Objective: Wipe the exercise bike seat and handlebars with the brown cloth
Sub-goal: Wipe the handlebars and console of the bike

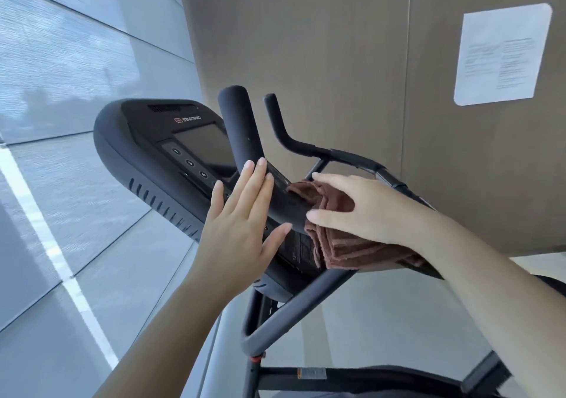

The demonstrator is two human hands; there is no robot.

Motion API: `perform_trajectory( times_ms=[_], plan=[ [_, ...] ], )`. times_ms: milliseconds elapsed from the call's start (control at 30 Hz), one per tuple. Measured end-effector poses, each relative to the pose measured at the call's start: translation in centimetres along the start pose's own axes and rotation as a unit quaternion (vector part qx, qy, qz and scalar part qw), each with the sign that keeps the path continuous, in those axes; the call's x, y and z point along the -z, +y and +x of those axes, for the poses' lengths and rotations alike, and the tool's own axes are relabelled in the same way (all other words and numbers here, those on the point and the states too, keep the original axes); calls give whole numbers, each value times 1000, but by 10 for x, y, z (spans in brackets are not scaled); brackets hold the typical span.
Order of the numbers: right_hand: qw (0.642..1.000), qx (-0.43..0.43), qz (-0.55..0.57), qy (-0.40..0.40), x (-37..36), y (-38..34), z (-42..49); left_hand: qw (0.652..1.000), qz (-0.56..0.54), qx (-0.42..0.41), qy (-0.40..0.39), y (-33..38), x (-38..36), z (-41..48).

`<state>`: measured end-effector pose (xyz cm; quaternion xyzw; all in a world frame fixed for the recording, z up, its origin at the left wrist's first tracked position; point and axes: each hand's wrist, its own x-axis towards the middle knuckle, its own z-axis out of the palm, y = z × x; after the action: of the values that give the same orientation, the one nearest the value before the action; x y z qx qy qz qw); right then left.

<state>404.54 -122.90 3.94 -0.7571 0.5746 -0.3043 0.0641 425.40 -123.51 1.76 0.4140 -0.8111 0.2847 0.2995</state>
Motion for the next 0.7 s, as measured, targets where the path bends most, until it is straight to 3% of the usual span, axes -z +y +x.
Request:
perform_trajectory(
  times_ms=[133,400,700],
  plan=[
    [994,58,26,-85,13,17,-4,1000,26,5,6,0,-2,2],
    [990,121,29,60,-17,-17,14,998,68,6,15,-10,-2,6],
    [991,122,32,49,-4,7,-3,998,65,23,11,-8,2,10]
  ],
)
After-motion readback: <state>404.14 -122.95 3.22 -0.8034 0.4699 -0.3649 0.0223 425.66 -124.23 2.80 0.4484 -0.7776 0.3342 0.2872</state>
